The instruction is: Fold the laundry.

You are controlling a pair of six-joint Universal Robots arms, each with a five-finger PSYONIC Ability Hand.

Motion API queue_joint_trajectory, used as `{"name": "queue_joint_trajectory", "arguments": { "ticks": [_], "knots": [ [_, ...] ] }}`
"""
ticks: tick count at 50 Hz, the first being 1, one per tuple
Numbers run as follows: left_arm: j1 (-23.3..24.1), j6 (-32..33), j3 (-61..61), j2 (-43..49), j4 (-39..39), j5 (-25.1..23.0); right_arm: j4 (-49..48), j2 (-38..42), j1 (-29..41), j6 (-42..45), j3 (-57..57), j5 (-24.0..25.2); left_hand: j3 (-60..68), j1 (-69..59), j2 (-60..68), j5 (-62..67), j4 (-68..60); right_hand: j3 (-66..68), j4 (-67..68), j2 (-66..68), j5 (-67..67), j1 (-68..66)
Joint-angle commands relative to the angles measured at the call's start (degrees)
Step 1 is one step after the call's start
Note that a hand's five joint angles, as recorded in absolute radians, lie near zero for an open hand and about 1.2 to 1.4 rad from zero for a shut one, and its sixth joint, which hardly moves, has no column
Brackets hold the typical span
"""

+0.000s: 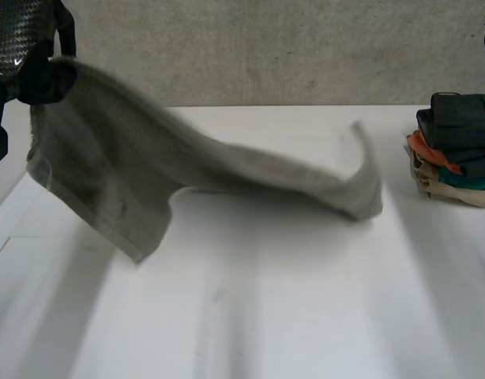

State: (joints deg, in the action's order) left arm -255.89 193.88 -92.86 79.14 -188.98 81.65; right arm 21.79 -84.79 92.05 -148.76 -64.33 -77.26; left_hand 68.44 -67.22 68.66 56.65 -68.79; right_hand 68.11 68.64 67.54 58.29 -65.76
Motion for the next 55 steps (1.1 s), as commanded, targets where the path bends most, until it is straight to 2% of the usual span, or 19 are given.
{"name": "queue_joint_trajectory", "arguments": {
  "ticks": [1, 7, 10, 11, 12, 17, 22, 23, 26, 28, 34, 40, 45, 47, 48, 53, 55],
  "knots": [
    [-1.4, 1.7, 1.6, 7.0, 5.8, -2.4, 7.8, 2.6, 0.7, 5.4, 3.2, 1.8, 11.6, -12.8, 11.3, 13.3, -11.2, 11.9, 11.4, 12.5, 11.7, -14.2],
    [-0.8, 7.8, 1.2, 16.4, 6.2, -1.6, 8.0, 12.3, 4.3, 5.6, 3.9, 0.9, 11.6, -12.8, 11.3, 13.3, -11.2, 11.9, 11.4, 12.5, 11.7, -14.2],
    [-0.2, 9.4, 0.9, 17.7, 6.1, -1.1, 7.6, 16.6, 8.0, 2.8, 3.5, 0.1, 11.6, -12.8, 11.3, 13.3, -11.2, -13.2, -13.7, -12.6, -13.4, 10.8],
    [0.3, 9.6, 0.8, 18.0, 6.0, -0.8, 7.4, 17.3, 8.8, 0.9, 3.1, -0.3, 11.6, -12.8, 11.3, 13.3, -11.2, -23.8, -24.3, -23.2, -24.0, 21.4],
    [0.6, 9.5, 0.7, 18.0, 6.0, -0.6, 6.4, 17.9, 10.2, -3.3, 1.9, -0.9, 11.6, -12.8, 11.3, 13.3, -11.2, -40.0, -40.6, -39.5, -40.2, 37.7],
    [1.4, 9.1, -0.1, 17.6, 5.6, -0.7, 1.3, 17.7, 13.5, -13.5, -6.1, -0.6, 11.6, -12.8, 11.3, 13.3, -11.2, -50.3, -50.8, -49.7, -50.5, 47.9],
    [1.6, 9.1, -1.2, 17.3, 3.4, -0.6, -4.5, 14.3, 18.5, -13.4, -16.7, 5.5, 11.6, -12.8, 11.3, 13.3, -11.2, -48.9, -49.5, -48.4, -49.1, 46.6],
    [1.6, 9.1, -1.4, 17.3, 3.3, -0.6, -6.9, 13.3, 20.6, -11.7, -20.0, 8.5, 11.6, -12.8, 11.3, 13.3, -11.2, -48.4, -49.0, -47.9, -48.6, 46.1],
    [1.7, 9.1, -1.8, 17.2, 2.9, -0.6, -11.7, 13.5, 24.1, -4.9, -25.5, 12.1, 11.6, -12.8, 11.3, 13.3, -11.2, -45.6, -46.1, -45.0, -45.8, 43.3],
    [1.7, 9.0, -2.1, 17.2, 2.9, -0.6, -13.3, 14.0, 24.6, -1.5, -26.9, 12.5, 11.6, -12.8, 11.3, 13.3, -11.2, -43.2, -43.8, -42.7, -43.4, 40.9],
    [1.8, 9.0, -3.5, 16.8, 2.6, -0.6, -15.1, 22.3, 26.4, 10.1, -25.3, 10.8, 11.6, -12.8, 11.3, 13.3, -11.2, -35.3, -35.9, -34.7, -35.5, 33.0],
    [1.9, 9.0, -4.7, 16.0, 1.7, -0.6, -15.6, 27.7, 27.9, 11.2, -21.6, 7.0, 11.6, -12.8, 11.3, 13.3, -11.2, -31.0, -31.5, -30.4, -31.1, 28.6],
    [1.7, 9.0, -5.6, 15.5, 0.7, -0.6, -17.8, 30.1, 28.3, 11.2, -20.1, 6.2, 11.6, -12.8, 11.3, 13.3, -11.2, -28.3, -28.8, -27.7, -28.5, 25.9],
    [1.7, 9.0, -5.8, 15.2, 0.6, -0.6, -19.3, 30.2, 28.4, 11.1, -20.1, 6.2, 11.6, -12.8, 11.3, 13.3, -11.2, -14.4, -14.9, -13.8, -14.6, 12.0],
    [1.7, 9.0, -5.8, 15.2, 0.5, -0.6, -21.2, 30.1, 28.4, 11.0, -20.0, 5.9, 11.6, -12.8, 11.3, 13.3, -11.2, 11.6, 11.1, 12.2, 11.4, -14.0],
    [1.7, 9.0, -5.9, 14.5, 0.6, -0.4, -27.2, 29.0, 28.1, 8.7, -21.5, 1.3, 11.6, -12.8, 11.3, 13.3, -11.2, 11.9, 11.4, 12.5, 11.7, -14.2],
    [1.5, 9.0, -5.9, 13.4, 0.9, -0.4, -29.4, 22.9, 27.7, 5.7, -21.5, -1.9, 11.6, -12.8, 11.3, 13.3, -11.2, 11.9, 11.4, 12.5, 11.7, -14.2]
  ]
}}
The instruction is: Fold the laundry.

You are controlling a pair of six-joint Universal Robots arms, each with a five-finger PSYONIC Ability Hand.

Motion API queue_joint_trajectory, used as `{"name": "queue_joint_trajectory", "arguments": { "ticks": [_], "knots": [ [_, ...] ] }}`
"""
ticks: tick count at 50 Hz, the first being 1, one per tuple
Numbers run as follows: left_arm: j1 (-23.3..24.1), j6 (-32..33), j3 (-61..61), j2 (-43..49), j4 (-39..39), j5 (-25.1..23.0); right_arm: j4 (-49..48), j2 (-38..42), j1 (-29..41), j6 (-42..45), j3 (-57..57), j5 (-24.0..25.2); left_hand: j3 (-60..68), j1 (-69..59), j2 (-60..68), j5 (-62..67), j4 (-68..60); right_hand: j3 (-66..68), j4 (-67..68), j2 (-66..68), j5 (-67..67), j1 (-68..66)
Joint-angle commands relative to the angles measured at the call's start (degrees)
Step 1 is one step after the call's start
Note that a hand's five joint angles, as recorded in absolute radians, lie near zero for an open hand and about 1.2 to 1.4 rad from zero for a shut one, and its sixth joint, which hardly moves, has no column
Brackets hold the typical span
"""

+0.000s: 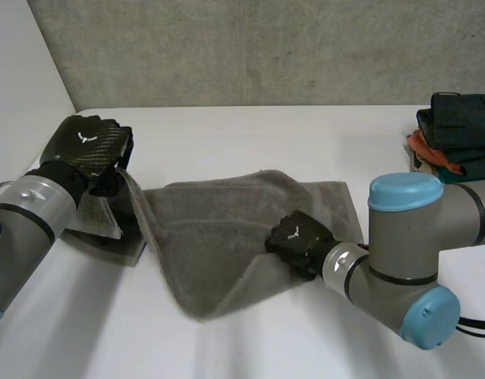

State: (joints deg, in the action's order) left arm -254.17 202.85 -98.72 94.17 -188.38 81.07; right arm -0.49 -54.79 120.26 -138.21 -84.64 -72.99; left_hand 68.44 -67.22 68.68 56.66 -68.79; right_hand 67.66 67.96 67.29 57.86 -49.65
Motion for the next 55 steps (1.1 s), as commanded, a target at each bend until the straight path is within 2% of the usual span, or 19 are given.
{"name": "queue_joint_trajectory", "arguments": {
  "ticks": [1, 3, 6, 9, 13, 17, 20, 23, 29, 32, 37, 42, 46, 49, 55],
  "knots": [
    [-0.3, 0.0, 0.0, -2.1, 0.4, 0.1, -6.7, -9.9, -0.6, -5.0, -1.4, -6.6, 11.6, -12.8, 11.3, 13.3, -11.2, 12.3, 12.0, 12.7, 12.1, -30.3],
    [-0.5, 0.0, 0.0, -4.1, 0.6, 0.1, -3.7, -17.9, -0.9, -5.0, -1.3, -7.3, 11.6, -12.8, 11.3, 13.3, -11.2, 12.3, 12.0, 12.7, 12.1, -30.3],
    [-0.9, 0.1, 0.2, -7.0, 0.7, 0.0, 1.4, -23.2, -2.4, -4.3, -0.2, -7.1, 11.6, -12.8, 11.3, 13.3, -11.2, 12.3, 12.0, 12.7, 12.1, -30.3],
    [-1.2, 0.3, 0.2, -10.7, 1.0, -0.3, 11.3, -28.3, -8.6, -3.3, 6.0, -7.3, 11.6, -12.8, 11.3, 13.3, -11.2, 12.3, 12.0, 12.7, 12.1, -30.3],
    [-1.6, 0.4, 0.3, -14.3, 2.3, -0.7, 22.9, -32.5, -15.5, -3.1, 14.1, -6.0, 11.6, -12.8, 11.3, 13.3, -11.2, 12.3, 12.0, 12.7, 12.1, -30.3],
    [-1.7, 0.4, -0.1, -15.7, 4.9, -0.8, 30.9, -33.6, -18.7, -2.9, 18.7, -2.9, 11.6, -12.8, 11.3, 13.3, -11.2, 12.3, 12.0, 12.7, 12.1, -30.3],
    [-1.8, 0.4, -1.6, -15.6, 6.2, -0.9, 34.4, -33.4, -19.4, -2.3, 17.8, -0.2, 11.6, -12.8, 11.3, 13.3, -11.2, 12.3, 12.0, 12.7, 12.1, -30.3],
    [-1.9, 0.4, -5.0, -14.1, 5.8, -1.1, 35.2, -31.7, -20.0, -2.2, 15.0, 0.8, 11.6, -12.8, 11.3, 13.3, -11.2, 12.3, 12.0, 12.7, 12.1, -30.3],
    [-1.0, 0.0, -7.2, -4.3, 3.2, -0.8, 28.6, -20.4, -20.0, -3.2, 7.0, 2.1, 11.6, -12.8, 11.3, 13.3, -11.2, 12.3, 12.0, 12.7, 12.1, -30.3],
    [-0.6, -0.1, -6.9, -1.0, 1.3, -0.7, 21.3, -18.1, -19.8, -3.2, 2.2, 1.6, 11.6, -12.8, 11.3, 13.3, -11.2, -32.2, -32.5, -31.8, -32.4, 14.2],
    [-0.5, -0.1, -6.7, -0.4, -1.0, -0.6, 12.8, -17.7, -19.1, -4.3, -2.8, 1.8, 11.6, -12.8, 11.3, 13.3, -11.2, -44.9, -45.2, -44.6, -45.1, 26.9],
    [0.0, -0.1, -6.9, -0.8, -1.2, -0.4, 9.7, -16.3, -19.2, -7.2, -2.4, 3.4, 11.6, -12.8, 11.3, 13.3, -11.2, -46.6, -46.9, -46.3, -46.8, 28.6],
    [0.9, 0.0, -7.7, -1.4, -1.0, -0.1, 10.4, -11.8, -17.9, -6.6, 2.1, 5.9, 11.6, -12.8, 11.3, 13.3, -11.2, -44.8, -45.1, -44.4, -45.0, 26.8],
    [1.1, 0.0, -8.8, -3.1, -0.8, -0.2, 14.2, -7.7, -15.2, -5.4, 7.1, 7.1, 11.6, -12.8, 11.3, 13.3, -11.2, -42.6, -42.9, -42.2, -42.8, 24.6],
    [1.1, 0.0, -10.4, -4.3, -1.1, -0.2, 23.9, 3.0, -11.6, -3.0, 19.5, 6.4, 11.6, -12.8, 11.3, 13.3, -11.2, -37.7, -38.0, -37.4, -37.9, 19.7]
  ]
}}
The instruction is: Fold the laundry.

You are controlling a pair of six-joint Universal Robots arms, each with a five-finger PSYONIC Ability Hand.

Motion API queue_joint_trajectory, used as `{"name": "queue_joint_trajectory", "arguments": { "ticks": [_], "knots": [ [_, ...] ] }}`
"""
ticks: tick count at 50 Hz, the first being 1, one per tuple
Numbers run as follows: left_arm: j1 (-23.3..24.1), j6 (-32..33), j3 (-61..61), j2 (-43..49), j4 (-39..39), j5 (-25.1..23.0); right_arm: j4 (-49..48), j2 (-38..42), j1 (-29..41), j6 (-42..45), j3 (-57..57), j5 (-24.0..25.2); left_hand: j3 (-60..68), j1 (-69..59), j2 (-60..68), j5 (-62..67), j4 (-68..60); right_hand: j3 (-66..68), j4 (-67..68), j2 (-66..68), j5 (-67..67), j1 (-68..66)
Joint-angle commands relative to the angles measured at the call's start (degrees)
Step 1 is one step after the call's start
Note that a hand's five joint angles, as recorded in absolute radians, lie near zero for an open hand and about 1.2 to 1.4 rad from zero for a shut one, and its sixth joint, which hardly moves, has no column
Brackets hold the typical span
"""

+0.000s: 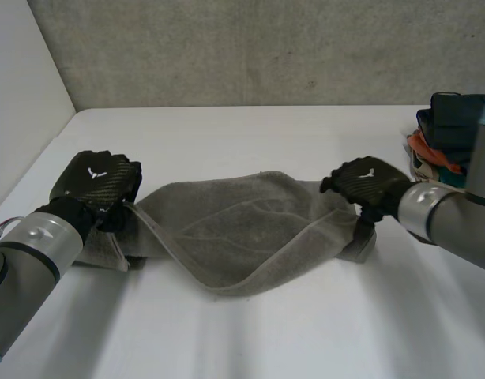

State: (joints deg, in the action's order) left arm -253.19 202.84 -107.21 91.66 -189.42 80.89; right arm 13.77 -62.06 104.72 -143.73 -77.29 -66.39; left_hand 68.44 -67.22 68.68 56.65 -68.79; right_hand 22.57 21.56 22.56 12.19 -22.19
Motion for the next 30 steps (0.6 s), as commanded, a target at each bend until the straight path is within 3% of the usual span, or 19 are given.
{"name": "queue_joint_trajectory", "arguments": {
  "ticks": [1, 6, 8, 10, 11, 17, 21, 23, 30],
  "knots": [
    [0.1, 0.0, -2.1, -1.8, -0.2, 0.0, 10.3, 11.2, 4.3, 2.5, 13.1, -0.4, 11.6, -12.8, 11.3, 13.3, -11.2, 7.5, 8.5, 7.5, 7.9, -7.9],
    [-0.1, 0.0, -2.7, -1.9, -0.4, -0.1, 12.0, 16.2, 6.2, 2.3, 18.8, -3.0, 11.6, -12.8, 11.3, 13.3, -11.2, 13.2, 14.2, 13.2, 13.6, -13.6],
    [-0.3, 0.0, -2.8, -1.9, -0.4, -0.1, 12.1, 18.3, 6.3, 2.1, 20.3, -5.1, 11.6, -12.8, 11.3, 13.3, -11.2, 21.3, 22.3, 21.3, 21.7, -21.7],
    [-0.6, 0.0, -2.8, -1.9, -0.5, -0.1, 12.1, 19.3, 6.4, 2.2, 21.1, -6.6, 11.6, -12.8, 11.3, 13.3, -11.2, 35.4, 36.4, 35.4, 35.7, -35.7],
    [-0.7, -0.1, -2.8, -1.9, -0.5, -0.1, 12.0, 19.7, 6.4, 2.1, 21.8, -7.7, 11.6, -12.8, 11.3, 13.3, -11.2, 57.2, 58.2, 57.2, 57.6, -57.6],
    [-2.0, 0.0, -2.0, -2.6, -0.4, 0.0, 5.6, 15.4, 6.2, -2.2, 21.7, -10.2, 11.6, -12.8, 11.3, 13.3, -11.2, 57.4, 58.4, 57.4, 57.8, -57.8],
    [-2.8, 0.0, -0.8, -6.1, -0.4, 0.0, 4.7, 2.0, 5.7, -5.5, 20.4, -10.3, 11.6, -12.8, 11.3, 13.3, -11.2, 57.4, 58.4, 57.4, 57.8, -57.8],
    [-3.4, 0.0, -0.1, -7.7, -0.4, -0.1, 6.6, -5.5, 5.1, -5.5, 20.4, -9.8, 11.6, -12.8, 11.3, 13.3, -11.2, 57.4, 58.4, 57.4, 57.8, -57.8],
    [-4.9, -0.2, 0.9, -10.6, 0.3, -0.6, 22.3, -14.7, -1.2, 1.4, 21.0, -8.9, 11.6, -12.8, 11.3, 13.3, -11.2, 57.4, 58.4, 57.4, 57.8, -57.8]
  ]
}}
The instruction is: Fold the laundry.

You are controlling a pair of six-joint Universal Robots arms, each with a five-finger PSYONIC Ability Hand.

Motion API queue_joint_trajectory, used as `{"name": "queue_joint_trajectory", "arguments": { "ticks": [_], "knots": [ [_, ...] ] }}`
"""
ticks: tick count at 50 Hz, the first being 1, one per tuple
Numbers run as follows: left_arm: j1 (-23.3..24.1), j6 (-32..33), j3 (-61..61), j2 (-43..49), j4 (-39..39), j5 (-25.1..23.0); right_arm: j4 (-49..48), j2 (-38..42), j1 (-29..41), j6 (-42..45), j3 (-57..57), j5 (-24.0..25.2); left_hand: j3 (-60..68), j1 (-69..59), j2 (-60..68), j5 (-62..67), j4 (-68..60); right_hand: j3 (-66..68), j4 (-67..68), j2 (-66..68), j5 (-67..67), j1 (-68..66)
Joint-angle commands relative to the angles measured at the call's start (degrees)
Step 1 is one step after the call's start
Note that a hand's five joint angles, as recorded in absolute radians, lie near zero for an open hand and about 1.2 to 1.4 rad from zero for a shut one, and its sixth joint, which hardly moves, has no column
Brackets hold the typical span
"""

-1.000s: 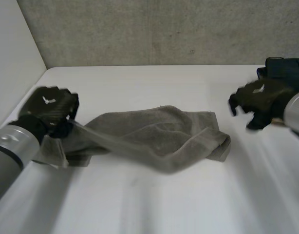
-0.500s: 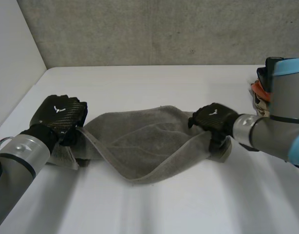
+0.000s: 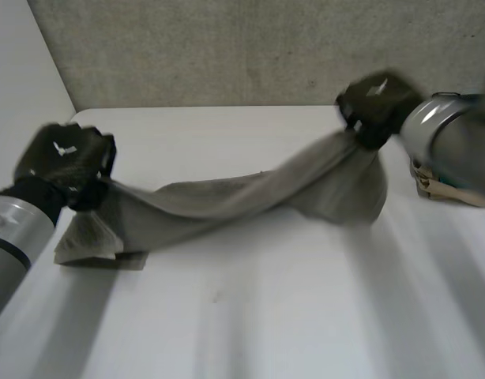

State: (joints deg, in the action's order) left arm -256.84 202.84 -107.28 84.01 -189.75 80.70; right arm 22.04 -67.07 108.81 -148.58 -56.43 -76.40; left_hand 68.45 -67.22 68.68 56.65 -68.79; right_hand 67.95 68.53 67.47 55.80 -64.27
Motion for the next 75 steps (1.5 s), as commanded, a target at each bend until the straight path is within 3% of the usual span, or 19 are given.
{"name": "queue_joint_trajectory", "arguments": {
  "ticks": [1, 6, 12, 15, 22, 28, 33, 38, 45, 50, 57, 65, 66, 69, 75],
  "knots": [
    [-1.1, -0.3, 0.8, -3.0, 0.7, -0.5, 15.7, -10.2, -5.5, 8.0, -0.3, 1.2, 11.6, -12.8, 11.3, 13.3, -11.2, 12.0, 11.5, 12.5, 14.2, -15.7],
    [-0.8, -0.3, -0.8, -1.3, 1.2, -1.9, 23.0, -11.9, -5.9, 17.0, -7.0, 1.3, 11.6, -12.8, 11.3, 13.3, -11.2, 12.0, 11.5, 12.5, 14.2, -15.7],
    [-0.6, 0.4, -0.3, 9.0, 1.0, -2.7, 18.3, -9.0, -5.7, 20.3, -14.9, 0.6, 11.6, -12.8, 11.3, 13.3, -11.2, 12.0, 11.5, 12.5, 14.2, -15.7],
    [-0.5, 0.9, 2.6, 15.2, 0.3, -2.6, 13.7, -1.9, -5.7, 19.8, -13.7, -0.5, 11.6, -12.8, 11.3, 13.3, -11.2, 12.0, 11.5, 12.5, 14.2, -15.7],
    [0.3, 4.0, 18.2, 27.6, -4.6, -2.3, 3.7, 11.9, -5.0, 9.5, 5.0, -6.5, 11.6, -12.8, 11.3, 13.3, -11.2, 12.0, 11.5, 12.5, 14.2, -15.7],
    [1.5, 3.0, 35.1, 28.7, -20.3, -2.1, -15.2, 15.7, -3.4, -3.7, 25.5, -9.6, 11.6, -12.8, 11.3, 13.3, -11.2, 12.0, 11.5, 12.5, 14.2, -15.7],
    [1.3, -0.9, 41.5, 28.2, -33.6, -1.3, -29.8, 12.5, -3.6, -10.9, 26.8, -12.3, 11.6, -12.8, 11.3, 13.3, -11.2, 12.0, 11.5, 12.5, 14.2, -15.7],
    [0.5, -5.5, 44.7, 27.5, -34.7, 1.0, -33.4, 10.2, -3.4, -10.9, 23.6, -11.8, 11.6, -12.8, 11.3, 13.3, -11.2, 12.0, 11.5, 12.5, 14.2, -15.7],
    [0.5, -6.8, 40.3, 26.9, -26.5, 0.8, -30.5, 8.8, -3.3, -10.4, 15.4, -9.9, 11.6, -12.8, 11.3, 13.3, -11.2, 12.0, 11.5, 12.5, 14.2, -15.7],
    [-0.8, -6.4, 30.2, 27.0, -24.1, 0.6, -27.2, 9.0, -3.3, -8.2, 8.7, -7.8, 11.6, -12.8, 11.3, 13.3, -11.2, 12.0, 11.5, 12.5, 14.2, -15.7],
    [-1.9, -6.4, 16.9, 28.2, -25.0, 0.3, -20.6, 10.3, -3.4, -2.7, -6.0, -5.9, 11.6, -12.8, 11.3, 13.3, -11.2, 12.0, 11.5, 12.5, 14.2, -15.7],
    [-3.3, -2.8, 8.9, 39.1, -30.1, -3.3, -21.3, 16.7, -3.6, 3.6, -18.5, -2.8, 11.6, -12.8, 11.3, 13.3, -11.2, 12.0, 11.5, 12.5, 14.2, -15.7],
    [-3.2, -0.2, 8.9, 40.2, -29.6, -3.8, -21.4, 16.8, -3.8, 3.7, -19.1, -2.9, 2.9, -4.1, 2.7, 4.7, -2.6, 12.0, 11.5, 12.5, 14.2, -15.7],
    [-3.1, 4.0, 8.7, 41.1, -28.8, -3.8, -21.6, 16.4, -4.2, 3.9, -20.4, -2.9, -0.2, -1.0, -0.4, 1.6, 0.5, 12.0, 11.5, 12.5, 14.2, -15.7],
    [-4.0, 12.0, 9.0, 41.6, -27.6, -2.9, -21.7, 14.8, -4.3, 3.6, -22.2, -2.2, -22.4, 21.2, -22.6, -20.6, 22.7, 12.0, 11.5, 12.5, 14.2, -15.7]
  ]
}}
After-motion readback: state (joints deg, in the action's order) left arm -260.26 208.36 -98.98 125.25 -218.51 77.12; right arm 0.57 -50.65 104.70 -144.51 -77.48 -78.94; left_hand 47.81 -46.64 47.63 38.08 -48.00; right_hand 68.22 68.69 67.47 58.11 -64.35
